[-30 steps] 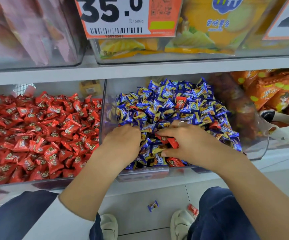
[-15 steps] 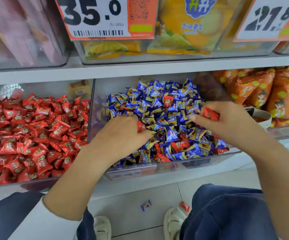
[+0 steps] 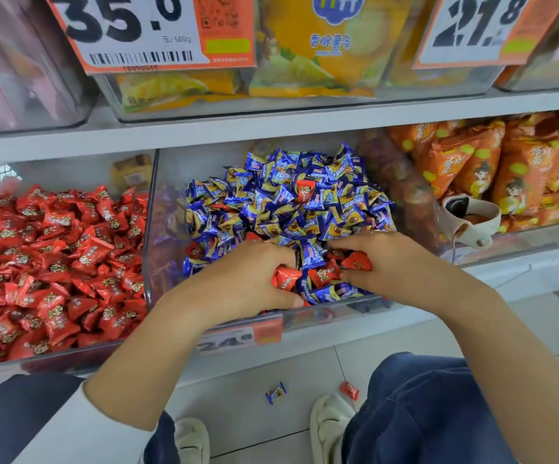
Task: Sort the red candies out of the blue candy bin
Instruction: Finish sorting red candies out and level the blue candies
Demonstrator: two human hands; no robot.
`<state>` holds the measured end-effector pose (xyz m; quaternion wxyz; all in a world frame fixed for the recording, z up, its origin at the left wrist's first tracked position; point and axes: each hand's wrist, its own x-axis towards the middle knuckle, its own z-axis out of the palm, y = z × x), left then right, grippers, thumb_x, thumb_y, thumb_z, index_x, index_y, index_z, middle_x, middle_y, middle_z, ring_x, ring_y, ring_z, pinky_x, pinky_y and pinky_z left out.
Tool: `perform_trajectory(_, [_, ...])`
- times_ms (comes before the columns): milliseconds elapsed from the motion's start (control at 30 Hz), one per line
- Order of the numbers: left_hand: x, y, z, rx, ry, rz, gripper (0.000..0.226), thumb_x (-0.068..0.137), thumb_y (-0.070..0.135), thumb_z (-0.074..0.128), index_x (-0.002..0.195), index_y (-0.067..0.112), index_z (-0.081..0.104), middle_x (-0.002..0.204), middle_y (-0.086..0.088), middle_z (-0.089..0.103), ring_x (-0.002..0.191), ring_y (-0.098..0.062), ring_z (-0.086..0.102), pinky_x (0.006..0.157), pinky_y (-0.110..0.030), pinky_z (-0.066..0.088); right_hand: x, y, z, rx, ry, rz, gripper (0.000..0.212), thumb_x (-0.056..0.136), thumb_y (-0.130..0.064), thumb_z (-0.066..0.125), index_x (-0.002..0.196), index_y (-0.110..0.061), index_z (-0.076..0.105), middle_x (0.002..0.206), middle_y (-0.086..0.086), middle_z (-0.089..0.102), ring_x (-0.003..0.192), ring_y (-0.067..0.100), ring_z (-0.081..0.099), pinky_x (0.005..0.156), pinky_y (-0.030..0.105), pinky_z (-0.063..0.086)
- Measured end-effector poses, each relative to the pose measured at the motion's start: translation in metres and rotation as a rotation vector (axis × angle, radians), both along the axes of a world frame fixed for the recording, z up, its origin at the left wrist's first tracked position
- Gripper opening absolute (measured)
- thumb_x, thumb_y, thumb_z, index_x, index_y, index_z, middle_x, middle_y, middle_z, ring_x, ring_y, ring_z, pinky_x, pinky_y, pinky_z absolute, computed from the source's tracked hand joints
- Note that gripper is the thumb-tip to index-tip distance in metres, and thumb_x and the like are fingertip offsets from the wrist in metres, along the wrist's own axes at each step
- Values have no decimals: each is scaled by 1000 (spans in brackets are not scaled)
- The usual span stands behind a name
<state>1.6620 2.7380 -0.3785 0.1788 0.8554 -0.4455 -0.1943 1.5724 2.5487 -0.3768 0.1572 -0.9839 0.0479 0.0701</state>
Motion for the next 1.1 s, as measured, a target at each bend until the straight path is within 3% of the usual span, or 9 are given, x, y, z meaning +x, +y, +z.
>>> perform_trajectory(133, [-2,-5,-11,-21,17,27,26,72,34,77,74,22,54,65,6,48,63,-12,46,52,-18,31,3,13,-8,7,10,22,50,85,-30,64,133,-27,50,109,0,65,101,20,58,70,23,34])
perform_trajectory(333, [7,-4,-8,-4,-54,68,23,77,31,75,80,23,53,67,9,51,59,-7,46,51,-21,31,15,11,-15,-87,-150,-59,16,89,-26,58,101,-17,63,89,7,68,84,28,63,70,34,48])
perform_trajectory(433, [12,6,0,57,41,8,23,73,36,77,77,28,57,65,8,54,56,-5,49,55,-26,39,14,0,-8,-10,-98,-82,13,88,-23,60,99,-23,67,94,-4,70,86,17,62,73,25,43])
perform_trajectory(633, [14,6,-10,193,98,-85,11,80,25,71,91,27,73,84,9,71,76,-7,63,75,-28,51,6,1,-7,138,-13,-21,23,85,-37,65,106,-31,64,98,-7,66,90,11,59,80,26,46])
perform_trajectory(700, [14,3,-13,209,50,-89,5,81,21,69,76,21,69,68,6,63,65,-14,57,65,-31,47,8,6,-10,124,16,-17,35,81,-50,65,110,-32,63,95,-11,62,88,9,56,78,24,43])
perform_trajectory(800, [9,-1,-16,237,-20,-62,27,79,15,66,60,13,48,54,-1,35,57,-19,32,55,-30,30,12,13,-11,117,24,-31,45,78,-55,65,115,-30,61,88,-12,55,84,8,49,73,22,38])
perform_trajectory(967, [13,7,-4,164,15,24,20,80,27,73,68,14,62,60,-1,57,57,-14,52,59,-29,43,15,15,-15,52,68,-54,51,82,-56,60,122,-26,57,96,-1,62,85,15,51,70,27,37])
perform_trajectory(1033, [17,12,3,112,-11,71,18,80,31,73,73,16,66,61,1,59,59,-13,56,59,-27,42,17,15,-16,72,94,-28,32,83,-55,60,100,-28,57,83,-2,59,76,15,50,62,27,36])
perform_trajectory(1100, [19,15,7,80,-57,94,17,79,32,73,78,16,68,63,1,60,60,-13,53,58,-27,40,20,17,-16,95,105,-11,32,81,-55,62,78,-28,46,69,-4,49,65,12,48,55,26,34])
